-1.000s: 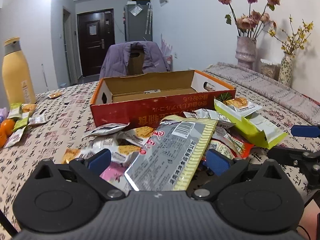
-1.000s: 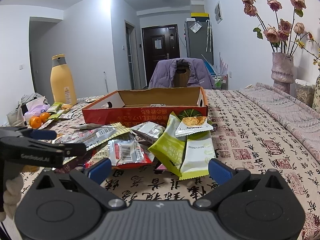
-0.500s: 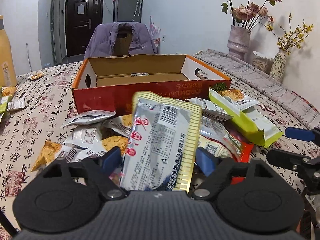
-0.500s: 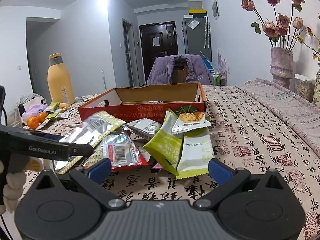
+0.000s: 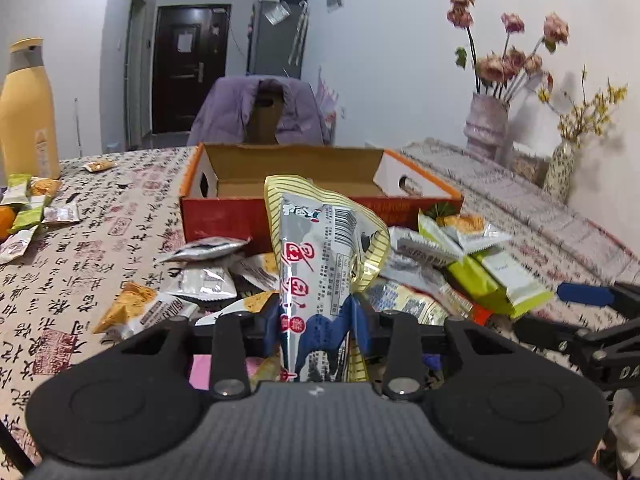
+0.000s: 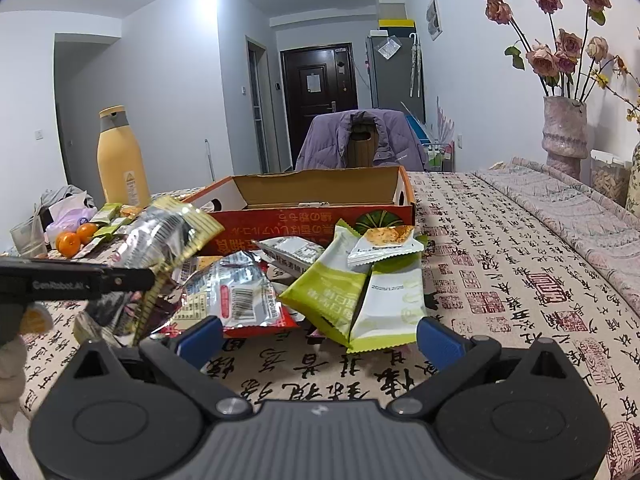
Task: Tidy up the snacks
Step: 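Grasp the silver yellow-edged packet with the left tool while the right tool grasps the green snack bar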
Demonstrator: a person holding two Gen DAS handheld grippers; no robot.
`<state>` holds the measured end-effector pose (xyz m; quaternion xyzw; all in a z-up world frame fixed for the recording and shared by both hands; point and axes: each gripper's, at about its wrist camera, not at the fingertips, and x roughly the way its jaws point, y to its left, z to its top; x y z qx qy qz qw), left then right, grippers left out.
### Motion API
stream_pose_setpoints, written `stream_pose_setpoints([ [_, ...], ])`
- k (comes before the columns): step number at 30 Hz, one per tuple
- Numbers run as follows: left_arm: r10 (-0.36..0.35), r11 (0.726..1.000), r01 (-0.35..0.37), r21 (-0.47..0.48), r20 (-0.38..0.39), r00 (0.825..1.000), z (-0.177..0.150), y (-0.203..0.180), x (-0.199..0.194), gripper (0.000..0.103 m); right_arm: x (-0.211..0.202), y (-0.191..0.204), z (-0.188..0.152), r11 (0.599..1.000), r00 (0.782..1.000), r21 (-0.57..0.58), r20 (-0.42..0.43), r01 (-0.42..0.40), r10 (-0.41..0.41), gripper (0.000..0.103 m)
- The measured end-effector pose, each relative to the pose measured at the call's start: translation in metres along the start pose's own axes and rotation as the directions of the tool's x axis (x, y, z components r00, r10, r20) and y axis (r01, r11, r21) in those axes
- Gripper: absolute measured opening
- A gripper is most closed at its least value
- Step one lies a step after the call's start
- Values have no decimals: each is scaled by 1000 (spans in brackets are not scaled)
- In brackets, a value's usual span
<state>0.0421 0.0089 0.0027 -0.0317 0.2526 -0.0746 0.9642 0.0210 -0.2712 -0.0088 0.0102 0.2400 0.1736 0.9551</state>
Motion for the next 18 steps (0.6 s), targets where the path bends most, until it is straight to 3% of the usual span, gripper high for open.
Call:
stream_pose_setpoints([
  [12, 17, 999, -13, -47, 87, 996, 11, -2, -22, 37, 1, 7, 19, 999, 999, -42, 48, 18, -16, 101],
  [18, 15, 999, -10, -52, 100, 995, 13, -3, -23, 37, 26, 8, 45, 999, 1000, -53, 17, 3, -2, 74],
])
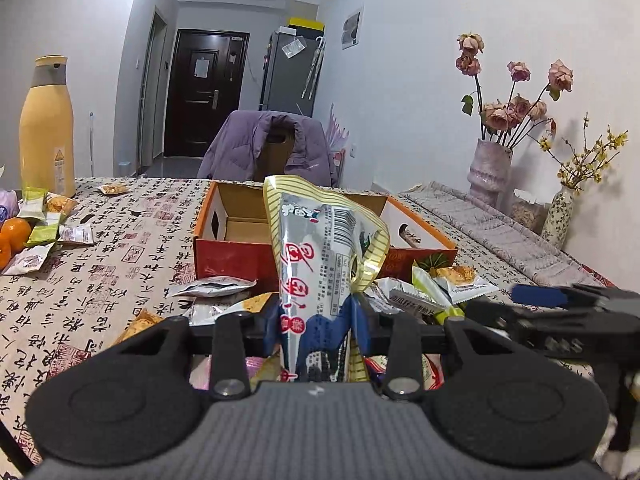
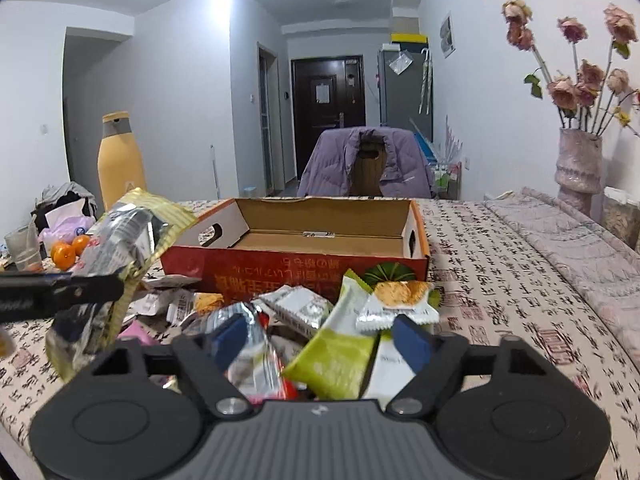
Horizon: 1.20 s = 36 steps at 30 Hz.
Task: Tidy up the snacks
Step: 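Grasp the silver yellow-edged packet with the left tool while the right tool grasps the green snack bar, then carry both packets into the orange box and open both tools to release them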
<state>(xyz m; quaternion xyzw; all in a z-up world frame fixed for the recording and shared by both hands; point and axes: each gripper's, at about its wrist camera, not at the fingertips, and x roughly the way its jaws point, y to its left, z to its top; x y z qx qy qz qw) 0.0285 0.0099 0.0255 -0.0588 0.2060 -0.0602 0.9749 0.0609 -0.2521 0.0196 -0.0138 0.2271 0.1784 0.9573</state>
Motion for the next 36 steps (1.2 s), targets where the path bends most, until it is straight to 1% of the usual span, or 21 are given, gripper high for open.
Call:
stream_pose_setpoints([
  [1, 1, 1000, -1, -1, -1, 1000, 0, 0, 0, 37, 7, -1, 3, 1000, 1000, 5, -20, 3, -3, 70],
  [2, 3, 1000, -3, -3, -2, 1000, 0, 1, 1, 37, 14, -1, 6, 1000, 999, 13, -43, 3, -3, 63],
  [3, 4, 1000, -4, -5, -3, 1000, 0, 1, 1, 37, 22, -3, 8, 1000, 998, 28, -66, 0, 2, 59],
  [5, 6, 1000, -6, -10, -7, 1000, -1, 2, 2, 37, 39, -7, 10, 998, 993, 57, -121, -5, 12, 42],
  [7, 7, 1000, -7, -13, -9, 1000, -2, 4, 2, 37, 54, -12, 9, 996, 985, 89, -172, 17, -1, 37],
  [10, 5, 1000, -5, -17, -12, 1000, -3, 6, 3, 37, 62, -16, 3, 994, 980, 95, -194, 57, -37, 37],
  [13, 3, 1000, -4, -24, -20, 1000, -4, 7, 5, 37, 66, -18, -4, 994, 975, 87, -216, 67, -47, 35],
  [16, -2, 1000, 1, -28, -28, 1000, -6, 7, 8, 37, 64, -17, -7, 995, 976, 73, -210, 70, -53, 34],
  [19, -9, 1000, 8, -31, -33, 999, -7, 7, 9, 37, 64, -17, -7, 996, 977, 51, -201, 79, -68, 23],
  [20, -10, 999, 9, -31, -33, 999, -8, 7, 9, 37, 62, -17, -8, 996, 978, 48, -196, 76, -65, 20],
  [22, -10, 999, 9, -31, -33, 999, -8, 7, 9, 37, 59, -19, -9, 996, 981, 55, -186, 70, -59, 20],
  [30, -14, 1000, 14, -26, -29, 999, -7, 6, 7, 37, 31, -14, -13, 998, 996, 49, -85, 42, -38, 19],
  [36, -19, 1000, 18, -23, -19, 1000, 3, 4, 8, 37, 11, -7, -3, 999, 1000, 30, 5, 24, -24, 19],
])
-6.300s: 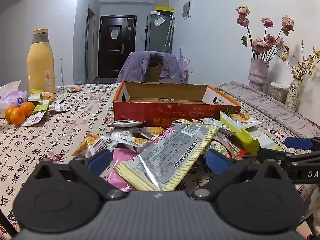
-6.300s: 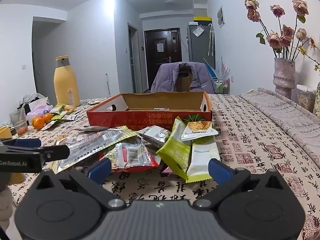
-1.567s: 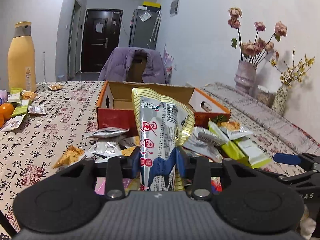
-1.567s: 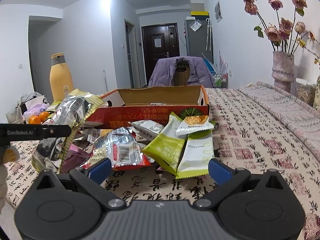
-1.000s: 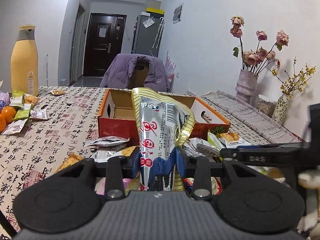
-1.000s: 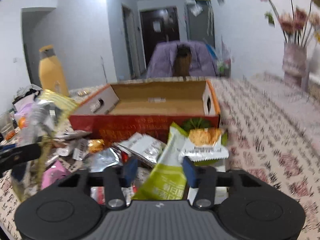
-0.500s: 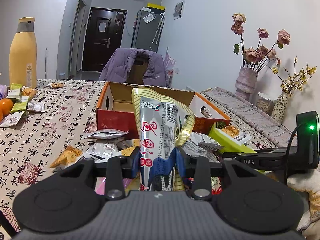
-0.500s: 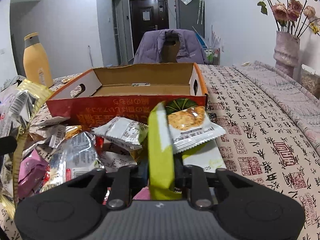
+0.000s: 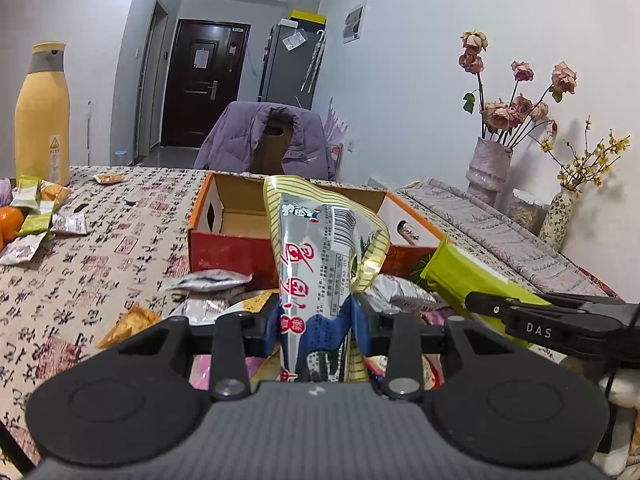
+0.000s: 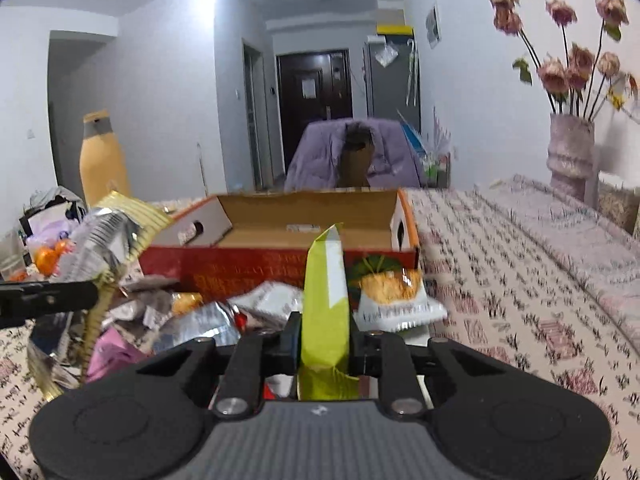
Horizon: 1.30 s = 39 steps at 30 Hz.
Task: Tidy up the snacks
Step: 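Carry both packets into the orange box and open both tools to release them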
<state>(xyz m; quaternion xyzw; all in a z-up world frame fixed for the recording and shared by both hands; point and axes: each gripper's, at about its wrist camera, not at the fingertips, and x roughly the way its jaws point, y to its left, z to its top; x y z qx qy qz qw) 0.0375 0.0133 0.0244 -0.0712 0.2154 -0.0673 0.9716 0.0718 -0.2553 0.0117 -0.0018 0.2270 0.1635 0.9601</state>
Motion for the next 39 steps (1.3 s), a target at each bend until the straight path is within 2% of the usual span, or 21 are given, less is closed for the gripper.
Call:
stream_pose_setpoints([
  [7, 5, 1000, -5, 24, 32, 999, 34, -3, 11, 37, 9, 2, 25, 1000, 998, -9, 56, -11, 11, 19],
  [13, 45, 999, -45, 21, 36, 998, 78, -1, 39, 37, 37, -3, 56, 1000, 997, 7, 72, -14, 14, 19],
  [19, 93, 996, -93, 5, -5, 996, 121, 4, 87, 37, 76, -10, 86, 1000, 999, 21, 51, -7, 6, 19],
  [24, 150, 989, -149, 13, -54, 987, 141, 6, 132, 37, 115, -13, 103, 1000, 1000, 19, 1, 8, -8, 19],
  [29, 209, 978, -209, 19, -120, 970, 142, 8, 178, 37, 154, -16, 108, 999, 997, 14, -65, 42, -41, 19],
  [36, 275, 961, -276, 29, -232, 933, 121, 19, 227, 37, 195, -20, 95, 995, 980, 0, -173, 96, -95, 19],
  [39, 269, 962, -270, 27, -250, 930, 115, 21, 232, 42, 202, -21, 90, 995, 975, -3, -203, 95, -93, 20],
])
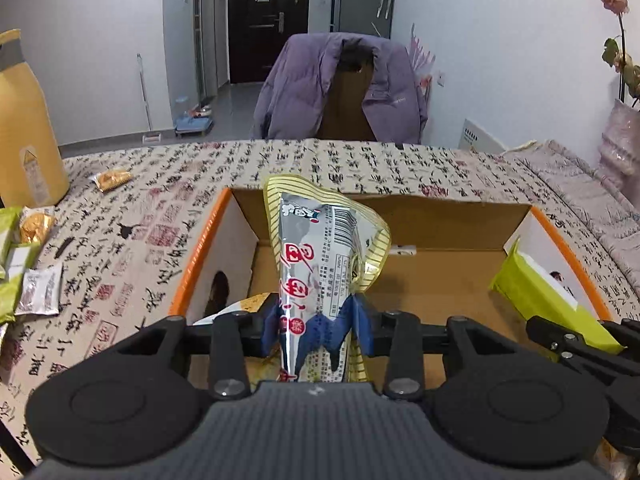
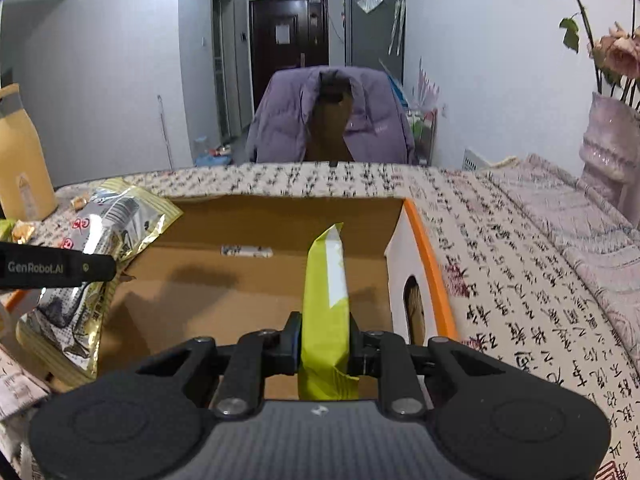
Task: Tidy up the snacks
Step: 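Carry both packets into the orange box and open both tools to release them, then withdraw both tools from the box back over the snack pile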
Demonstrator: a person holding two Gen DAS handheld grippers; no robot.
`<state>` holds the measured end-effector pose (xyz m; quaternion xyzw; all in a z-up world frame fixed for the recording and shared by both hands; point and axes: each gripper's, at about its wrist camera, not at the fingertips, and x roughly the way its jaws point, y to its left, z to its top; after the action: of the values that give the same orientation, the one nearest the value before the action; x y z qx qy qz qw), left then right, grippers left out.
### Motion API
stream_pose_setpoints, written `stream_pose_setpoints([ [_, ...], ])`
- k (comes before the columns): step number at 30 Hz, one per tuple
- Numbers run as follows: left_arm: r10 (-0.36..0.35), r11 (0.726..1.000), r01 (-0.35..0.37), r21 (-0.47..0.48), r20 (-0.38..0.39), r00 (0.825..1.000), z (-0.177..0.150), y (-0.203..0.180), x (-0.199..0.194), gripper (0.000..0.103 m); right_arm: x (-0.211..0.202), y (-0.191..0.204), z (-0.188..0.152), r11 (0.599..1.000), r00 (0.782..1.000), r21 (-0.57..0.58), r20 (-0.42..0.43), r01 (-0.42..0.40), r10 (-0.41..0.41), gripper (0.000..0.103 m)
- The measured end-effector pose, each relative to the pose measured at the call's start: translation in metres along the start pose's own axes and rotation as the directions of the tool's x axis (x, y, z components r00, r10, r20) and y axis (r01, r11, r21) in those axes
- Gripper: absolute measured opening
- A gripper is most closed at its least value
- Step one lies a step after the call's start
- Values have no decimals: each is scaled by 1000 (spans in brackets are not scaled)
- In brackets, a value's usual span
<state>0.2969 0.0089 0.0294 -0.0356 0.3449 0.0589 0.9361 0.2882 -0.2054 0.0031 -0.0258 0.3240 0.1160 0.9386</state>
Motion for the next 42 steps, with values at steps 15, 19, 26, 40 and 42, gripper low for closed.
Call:
stream_pose_setpoints([
  [15, -12, 1000, 13, -4, 169, 986, -12, 15, -62, 103, -47, -5, -2, 1000, 997, -19, 77, -6, 8, 103],
  [19, -14, 1000, 18, -19, 191, 982, -18, 25, -78, 103, -61, -6, -6, 1000, 995, -9, 98, -17, 18, 103],
  [26, -39, 997, 51, -50, 222, 974, -33, 41, -104, 103, -90, -2, -20, 999, 990, -23, 137, -29, 32, 103],
  [40, -99, 994, 110, -23, 289, 952, -89, 46, -155, 103, -143, 3, -61, 996, 978, -30, 189, -84, 88, 103],
  [42, -101, 994, 111, -14, 303, 948, -100, 45, -162, 103, -149, 3, -67, 996, 977, -25, 194, -91, 94, 103],
])
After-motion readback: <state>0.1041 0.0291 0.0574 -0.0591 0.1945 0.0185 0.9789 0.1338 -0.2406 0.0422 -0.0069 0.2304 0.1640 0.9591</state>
